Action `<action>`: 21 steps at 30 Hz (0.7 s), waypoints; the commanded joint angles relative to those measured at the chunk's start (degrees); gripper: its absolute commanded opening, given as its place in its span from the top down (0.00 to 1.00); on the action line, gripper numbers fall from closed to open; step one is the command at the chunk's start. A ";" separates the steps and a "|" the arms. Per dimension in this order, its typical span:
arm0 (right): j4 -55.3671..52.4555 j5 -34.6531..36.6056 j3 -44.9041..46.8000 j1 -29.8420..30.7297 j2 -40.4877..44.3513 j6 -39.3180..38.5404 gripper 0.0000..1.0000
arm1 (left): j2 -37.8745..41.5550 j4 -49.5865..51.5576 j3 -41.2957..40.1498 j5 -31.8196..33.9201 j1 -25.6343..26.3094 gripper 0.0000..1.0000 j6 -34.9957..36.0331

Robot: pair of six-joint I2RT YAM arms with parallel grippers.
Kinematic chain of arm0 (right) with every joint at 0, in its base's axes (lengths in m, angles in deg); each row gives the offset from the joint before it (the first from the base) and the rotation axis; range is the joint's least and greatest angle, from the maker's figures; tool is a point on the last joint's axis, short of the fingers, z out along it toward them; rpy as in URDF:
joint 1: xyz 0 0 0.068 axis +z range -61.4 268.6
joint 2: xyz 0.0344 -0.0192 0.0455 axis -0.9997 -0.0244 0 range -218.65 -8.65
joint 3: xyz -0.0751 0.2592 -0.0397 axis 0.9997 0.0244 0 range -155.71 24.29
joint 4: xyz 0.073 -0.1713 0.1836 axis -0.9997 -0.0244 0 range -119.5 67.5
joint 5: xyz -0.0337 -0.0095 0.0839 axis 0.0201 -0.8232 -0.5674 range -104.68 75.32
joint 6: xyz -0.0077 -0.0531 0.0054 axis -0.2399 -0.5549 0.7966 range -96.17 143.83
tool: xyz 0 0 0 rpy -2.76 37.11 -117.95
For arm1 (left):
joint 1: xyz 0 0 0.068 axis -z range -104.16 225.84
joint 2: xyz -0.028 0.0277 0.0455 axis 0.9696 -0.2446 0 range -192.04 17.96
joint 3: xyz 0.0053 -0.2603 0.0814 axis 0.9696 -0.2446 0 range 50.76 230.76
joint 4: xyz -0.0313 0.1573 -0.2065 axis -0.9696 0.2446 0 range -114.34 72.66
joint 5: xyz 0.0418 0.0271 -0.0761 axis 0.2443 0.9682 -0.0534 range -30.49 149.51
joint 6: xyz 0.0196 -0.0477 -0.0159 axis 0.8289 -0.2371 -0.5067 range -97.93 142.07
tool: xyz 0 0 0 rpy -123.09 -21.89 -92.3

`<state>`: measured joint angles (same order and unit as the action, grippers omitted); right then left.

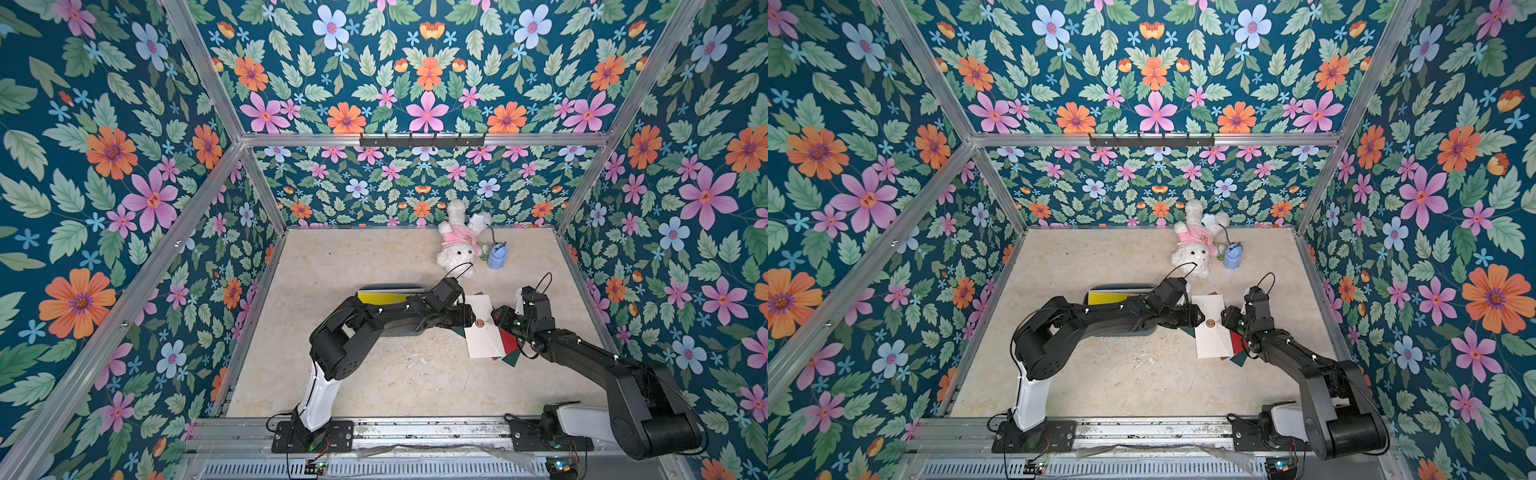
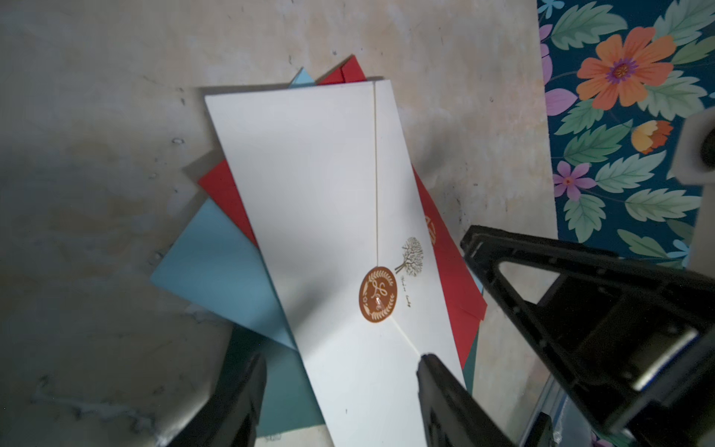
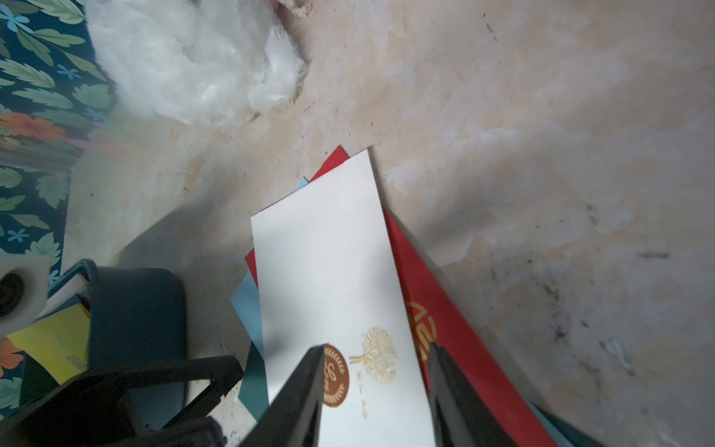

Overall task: Put the sealed envelopes into the storage box
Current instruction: Place the envelope in the storage box, then pick up the envelope from the center of the board.

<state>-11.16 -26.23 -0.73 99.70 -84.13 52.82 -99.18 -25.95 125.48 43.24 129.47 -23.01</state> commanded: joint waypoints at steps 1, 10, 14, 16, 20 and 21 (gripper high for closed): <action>2.81 -0.40 0.11 0.06 -1.66 0.71 0.53 | -0.66 0.11 0.20 -0.64 -0.02 0.32 -0.95; 4.00 -5.25 0.02 0.01 -6.61 1.55 0.54 | -2.38 -1.65 -0.27 -2.49 0.00 0.33 -1.92; 4.94 -8.83 -0.29 -0.04 -7.65 2.30 0.55 | -2.45 -1.56 -0.14 -2.11 0.05 0.33 -2.12; 5.54 -10.77 -0.55 0.07 -8.01 2.53 0.56 | -2.50 -1.67 0.09 -2.31 0.08 0.33 -2.21; 6.76 -13.11 -0.56 -0.03 -8.39 3.38 0.56 | -2.53 -2.12 0.12 -2.58 0.05 0.33 -2.37; 7.00 -13.47 -0.56 0.04 -8.37 3.63 0.56 | -2.43 -2.26 0.11 -2.54 0.05 0.33 -2.29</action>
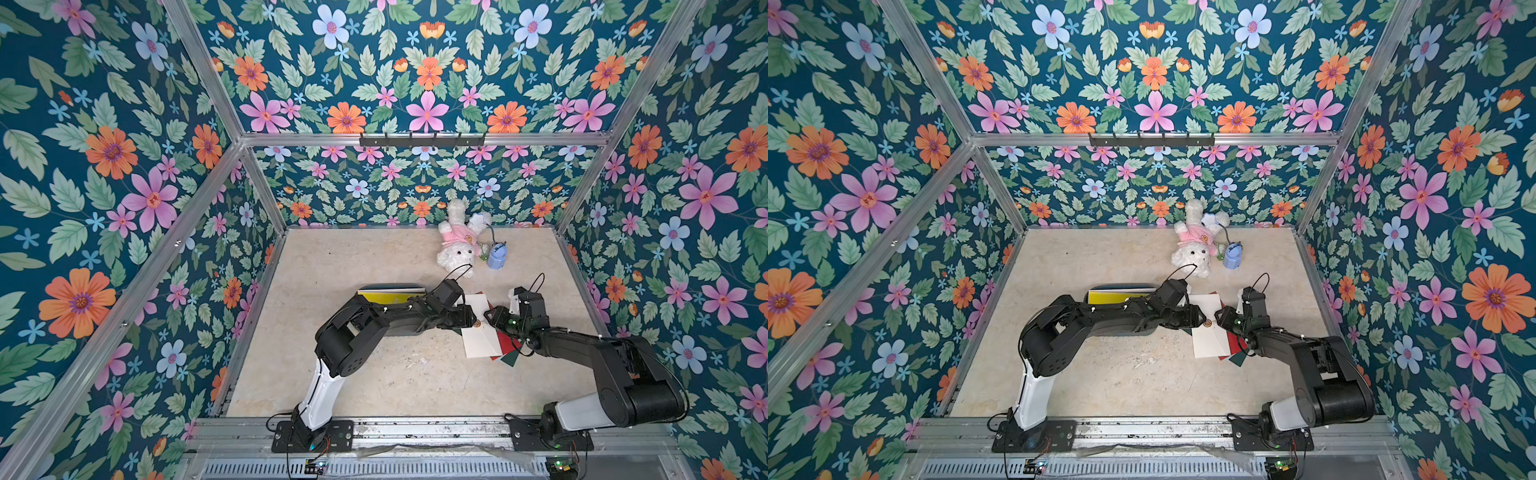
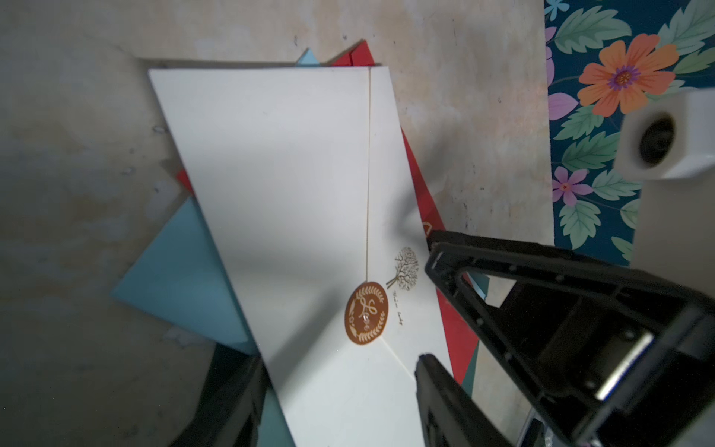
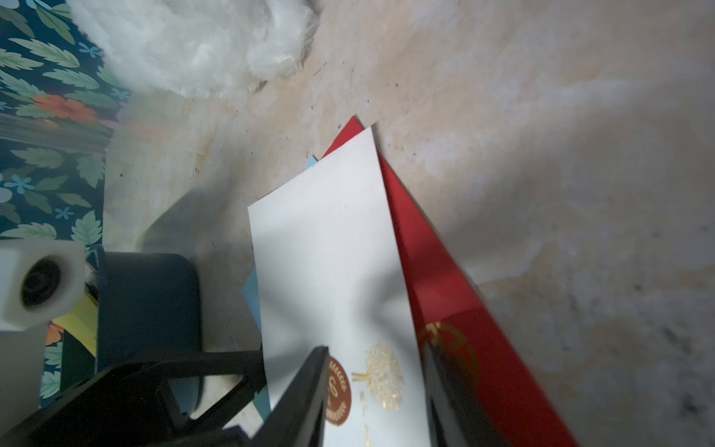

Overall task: Put the sealed envelopes into the storage box
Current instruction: Pick up the envelope from the center of the board.

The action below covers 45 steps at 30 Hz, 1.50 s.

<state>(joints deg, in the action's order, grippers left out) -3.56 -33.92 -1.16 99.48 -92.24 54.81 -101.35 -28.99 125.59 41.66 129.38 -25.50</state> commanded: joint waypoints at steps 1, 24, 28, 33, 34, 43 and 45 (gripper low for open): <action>-0.41 -5.98 -0.12 0.21 -0.34 1.63 0.56 | -0.31 0.57 -0.07 -1.05 0.15 0.33 0.22; 0.24 -11.75 0.05 0.14 6.16 3.47 0.57 | 0.21 -2.47 -1.92 -1.67 0.05 0.33 -0.24; -0.13 -12.98 0.16 0.16 5.72 3.72 0.63 | 0.65 -2.72 -2.15 -1.45 0.06 0.33 -0.16; -3.21 -12.22 -0.83 -0.20 6.06 3.25 0.67 | 0.28 -3.18 -2.58 -1.41 0.07 0.33 -0.22; -3.09 -12.37 -0.75 -0.39 6.36 3.46 0.67 | 0.15 -3.50 -2.70 -1.47 0.06 0.33 -0.41; -8.87 -8.79 -3.45 -0.60 10.41 -2.57 1.00 | 3.34 -2.48 -2.93 -0.11 0.03 0.33 1.32; -11.86 -6.84 -5.34 -0.61 12.71 -5.37 1.00 | 5.66 0.17 -2.12 1.43 -0.04 0.33 3.14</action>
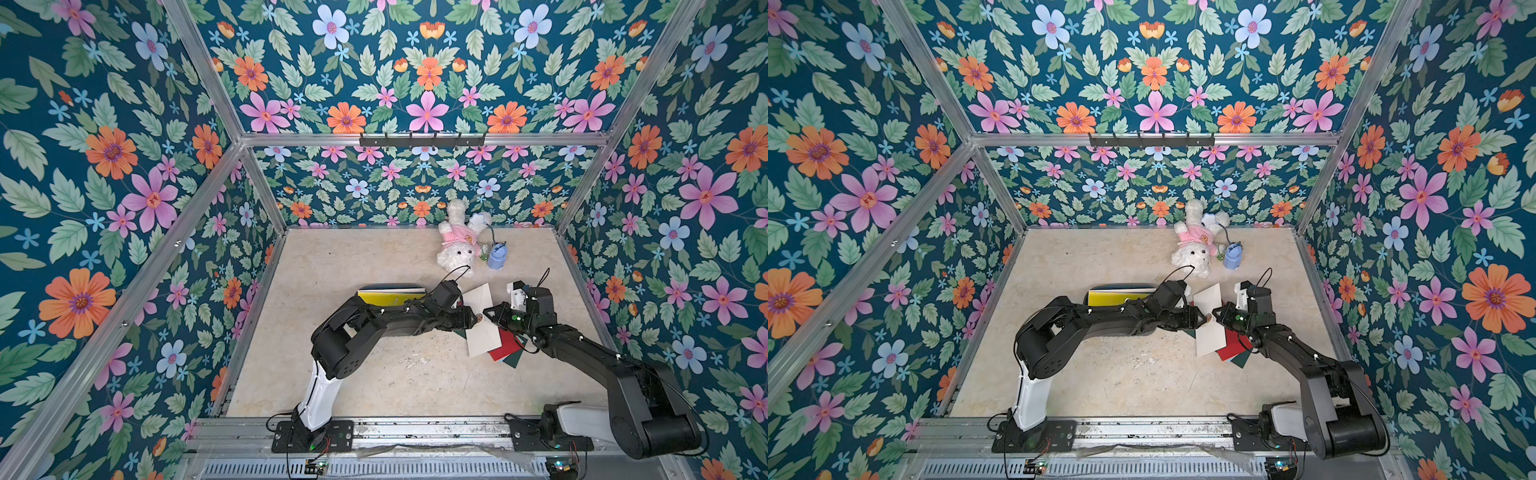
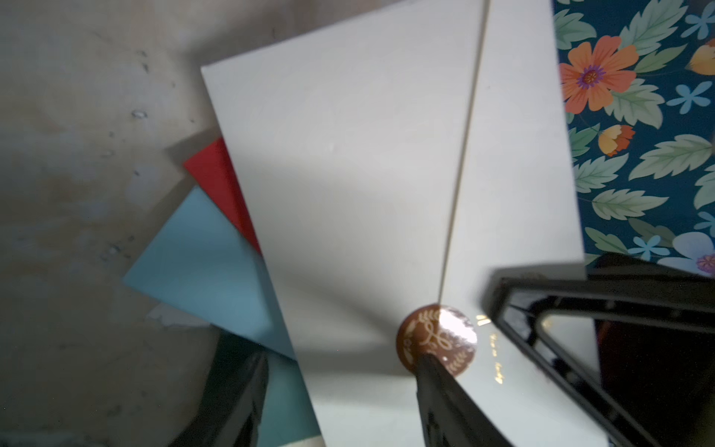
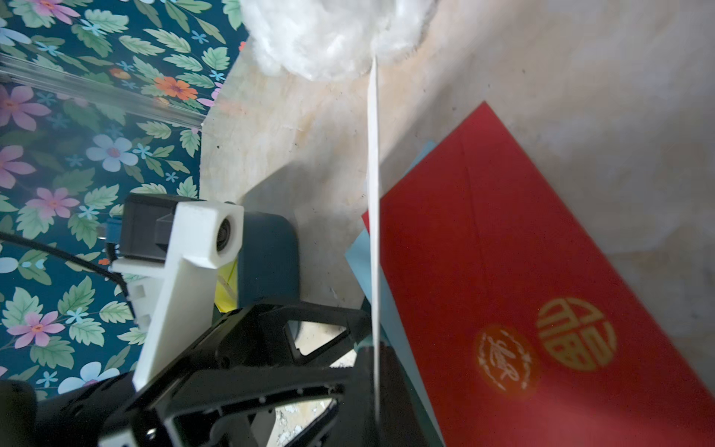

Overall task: Put the sealed envelopes into the storage box
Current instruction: Pick up the envelope from the center of the board, then place the envelope in the storage box.

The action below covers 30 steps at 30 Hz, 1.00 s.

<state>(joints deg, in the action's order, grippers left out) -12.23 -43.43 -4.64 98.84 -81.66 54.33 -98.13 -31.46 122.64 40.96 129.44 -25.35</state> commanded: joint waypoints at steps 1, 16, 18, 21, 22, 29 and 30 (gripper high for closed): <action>-4.34 3.22 -2.83 0.05 3.19 -6.01 1.00 | 3.82 3.58 1.04 2.94 -0.08 0.32 3.66; -15.31 3.40 -28.69 17.05 -1.71 -39.19 1.00 | 43.39 16.66 -19.54 17.10 -15.59 0.29 7.84; -20.59 2.95 -35.01 20.36 -6.88 -46.64 1.00 | 50.58 19.94 -23.81 17.17 -22.04 0.28 8.60; -28.13 1.89 -43.55 24.88 -14.12 -56.95 1.00 | 58.16 26.04 -26.35 19.22 -28.61 0.27 11.63; -30.19 2.11 -46.44 26.16 -16.38 -59.12 1.00 | 59.75 27.71 -26.56 19.94 -29.82 0.27 12.41; -49.74 1.03 -71.05 31.42 -36.73 -69.88 1.00 | 67.38 34.86 -27.08 26.27 -32.95 0.27 16.63; -52.28 1.19 -74.36 31.79 -39.39 -70.79 1.00 | 68.26 35.04 -27.39 26.99 -32.94 0.27 16.58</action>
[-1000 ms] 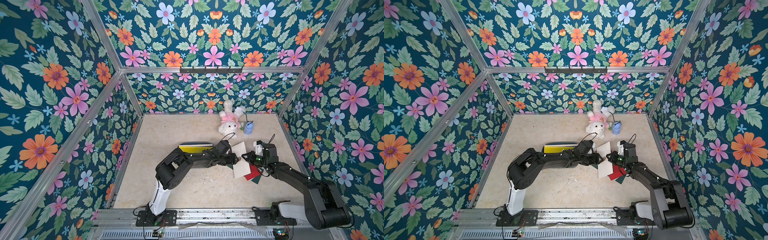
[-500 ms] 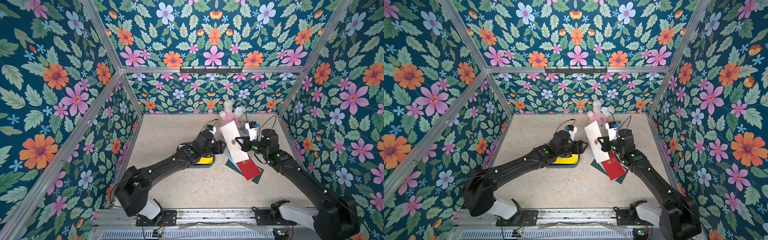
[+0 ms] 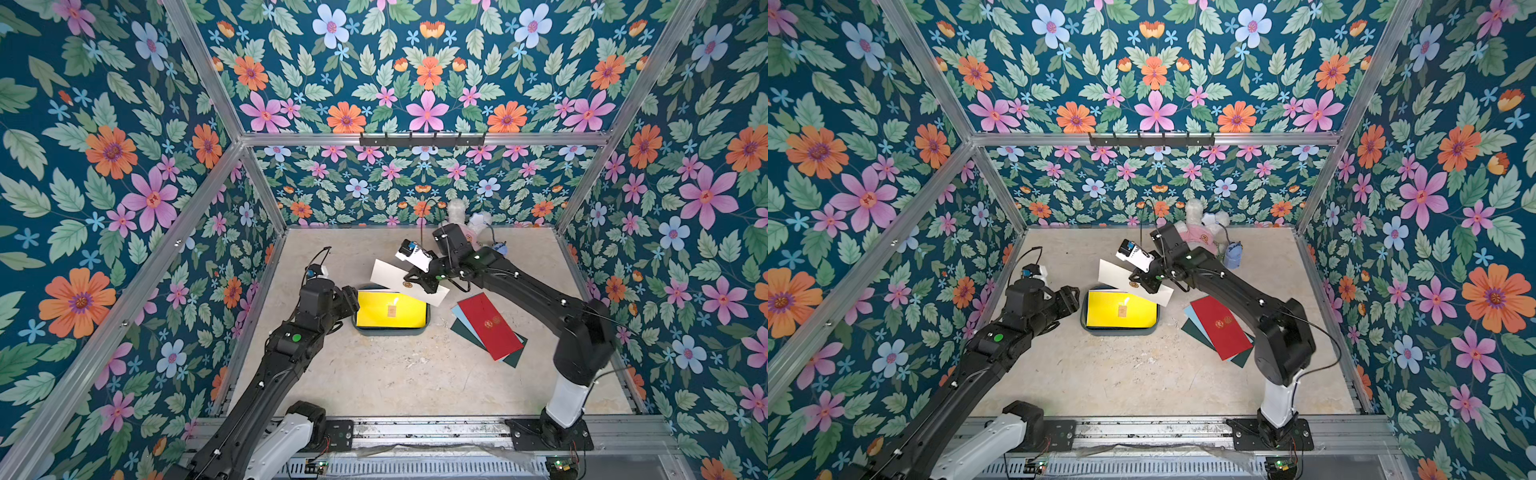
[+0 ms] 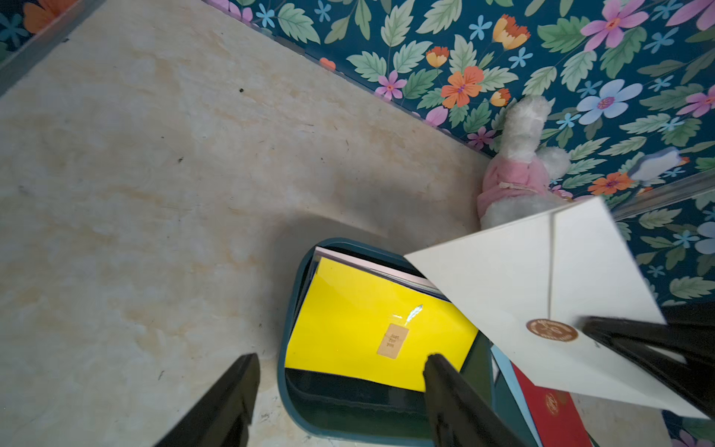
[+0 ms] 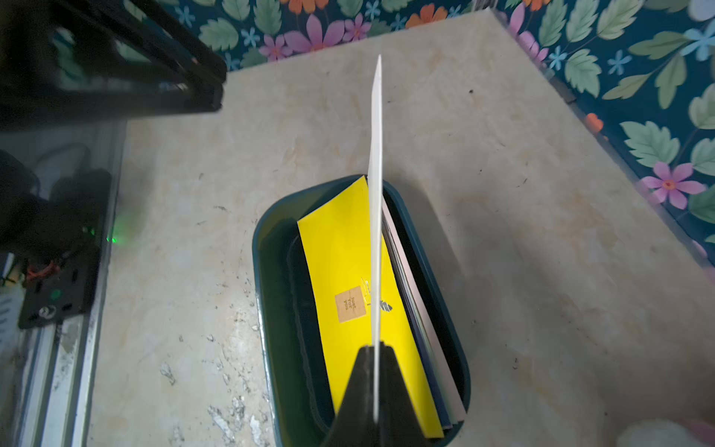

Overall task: Put the sealed envelopes into the storage box
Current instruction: Place the envelope in the storage box.

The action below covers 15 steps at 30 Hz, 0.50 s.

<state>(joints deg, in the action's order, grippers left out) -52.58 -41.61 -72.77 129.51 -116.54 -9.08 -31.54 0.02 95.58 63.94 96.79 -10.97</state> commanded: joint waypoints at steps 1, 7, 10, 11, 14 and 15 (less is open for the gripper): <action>-14.03 -0.25 -9.17 1.48 -6.70 -7.96 1.00 | 2.08 3.68 -0.56 4.32 -0.34 0.27 2.20; -19.48 -1.67 -19.79 2.46 -15.05 -10.02 1.00 | 3.70 4.56 -1.05 4.99 -0.38 0.27 2.23; -19.93 -3.55 -21.87 3.02 -16.81 -10.95 1.00 | 3.75 4.55 -0.91 4.89 -0.38 0.27 2.46; -20.52 -3.82 -22.73 3.03 -17.43 -11.20 1.00 | 3.60 4.56 -0.88 4.89 -0.38 0.27 2.58; -22.69 -4.24 -26.53 3.15 -19.71 -10.70 1.00 | 3.16 4.57 -0.59 4.80 -0.36 0.27 2.70; -23.08 -4.91 -27.32 3.35 -20.36 -11.02 1.00 | 3.09 4.49 -0.61 4.84 -0.38 0.27 2.65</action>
<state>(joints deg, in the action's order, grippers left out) -72.56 -44.33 -98.21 132.79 -135.89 -19.17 -28.32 4.02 94.64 68.09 96.48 -9.07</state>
